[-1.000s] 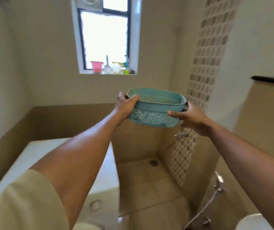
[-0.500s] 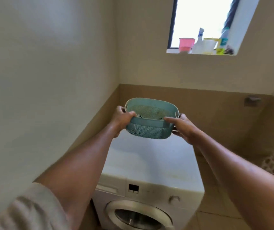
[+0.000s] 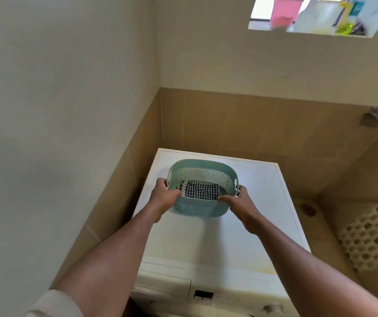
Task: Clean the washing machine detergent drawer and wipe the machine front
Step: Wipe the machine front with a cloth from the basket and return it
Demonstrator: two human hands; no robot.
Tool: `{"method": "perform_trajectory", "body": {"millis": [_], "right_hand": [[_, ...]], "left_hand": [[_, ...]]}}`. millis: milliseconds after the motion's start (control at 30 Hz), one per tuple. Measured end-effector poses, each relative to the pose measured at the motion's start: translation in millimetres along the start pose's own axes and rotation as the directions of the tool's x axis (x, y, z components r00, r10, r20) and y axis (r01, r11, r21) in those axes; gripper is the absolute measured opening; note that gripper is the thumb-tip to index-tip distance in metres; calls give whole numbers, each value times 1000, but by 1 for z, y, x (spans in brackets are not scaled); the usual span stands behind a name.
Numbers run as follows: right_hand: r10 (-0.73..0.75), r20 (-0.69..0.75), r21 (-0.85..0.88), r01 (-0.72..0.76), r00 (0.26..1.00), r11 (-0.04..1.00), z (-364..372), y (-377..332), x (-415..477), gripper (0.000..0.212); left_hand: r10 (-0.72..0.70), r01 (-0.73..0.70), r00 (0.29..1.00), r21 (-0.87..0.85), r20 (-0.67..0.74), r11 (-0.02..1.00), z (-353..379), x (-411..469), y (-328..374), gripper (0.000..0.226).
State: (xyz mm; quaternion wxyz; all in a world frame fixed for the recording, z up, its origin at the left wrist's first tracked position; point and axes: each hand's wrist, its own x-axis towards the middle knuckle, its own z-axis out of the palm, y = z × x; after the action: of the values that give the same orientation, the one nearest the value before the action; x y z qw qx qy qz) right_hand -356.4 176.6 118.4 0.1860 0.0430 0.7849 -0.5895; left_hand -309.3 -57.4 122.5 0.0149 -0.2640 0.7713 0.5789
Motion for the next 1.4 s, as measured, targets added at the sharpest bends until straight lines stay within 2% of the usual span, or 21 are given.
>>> {"method": "perform_trajectory", "body": {"millis": [367, 433, 500, 567, 600, 633, 700, 767, 833, 867, 933, 967, 1033, 1067, 1167, 1300, 1400], "right_hand": [[65, 7, -99, -64, 998, 993, 15, 20, 19, 61], [60, 4, -102, -59, 998, 993, 16, 18, 17, 63], [18, -74, -185, -32, 997, 982, 18, 12, 14, 71], [-124, -246, -382, 21, 961, 924, 21, 4, 11, 77], [-241, -294, -477, 77, 925, 876, 23, -1, 9, 72], [-362, -289, -557, 152, 886, 817, 24, -6, 8, 63], [-517, -171, -670, 285, 839, 685, 28, -16, 11, 43], [-543, -40, -739, 340, 839, 581, 34, -23, 19, 30], [-495, 36, -774, 337, 868, 535, 42, -27, 30, 24], [-442, 66, -792, 316, 895, 522, 46, -29, 36, 23], [-249, 142, -853, 246, 958, 460, 53, -31, 51, 22], [-133, 189, -889, 227, 973, 398, 57, -31, 58, 23], [31, 255, -932, 237, 966, 276, 62, -32, 69, 26], [72, 264, -941, 241, 962, 238, 64, -32, 75, 27], [155, 268, -945, 229, 951, 234, 68, -27, 88, 30], [242, 301, -942, 249, 922, 224, 75, -24, 94, 30], [244, 296, -947, 250, 924, 202, 78, -25, 95, 29]], "left_hand": [[-69, 70, 997, 91, -15, 993, 11, 23, -22, 43], [-61, 68, 997, 144, -49, 987, 16, 21, -21, 45], [-25, 48, 995, 250, -95, 967, 21, 17, -17, 53], [100, -16, 981, 437, -169, 900, 25, 13, -12, 61], [208, -73, 958, 538, -195, 840, 25, 11, -8, 61], [333, -149, 923, 621, -192, 770, 26, 11, -5, 57], [539, -326, 838, 715, -83, 618, 29, 14, 3, 46], [599, -460, 797, 723, 80, 515, 34, 21, 9, 34], [538, -481, 826, 711, 171, 513, 41, 29, 16, 26], [474, -442, 863, 715, 175, 542, 45, 33, 20, 24], [299, -304, 942, 752, 149, 585, 53, 44, 26, 24], [221, -243, 966, 774, 137, 584, 56, 49, 28, 26], [96, -138, 990, 787, 101, 602, 62, 61, 28, 33], [40, -86, 996, 775, 78, 627, 66, 67, 25, 36], [-105, 49, 994, 710, 35, 702, 76, 82, 17, 39], [-226, 232, 970, 639, -92, 734, 82, 93, 9, 49], [-218, 256, 966, 568, -136, 782, 84, 99, 9, 25]]}}
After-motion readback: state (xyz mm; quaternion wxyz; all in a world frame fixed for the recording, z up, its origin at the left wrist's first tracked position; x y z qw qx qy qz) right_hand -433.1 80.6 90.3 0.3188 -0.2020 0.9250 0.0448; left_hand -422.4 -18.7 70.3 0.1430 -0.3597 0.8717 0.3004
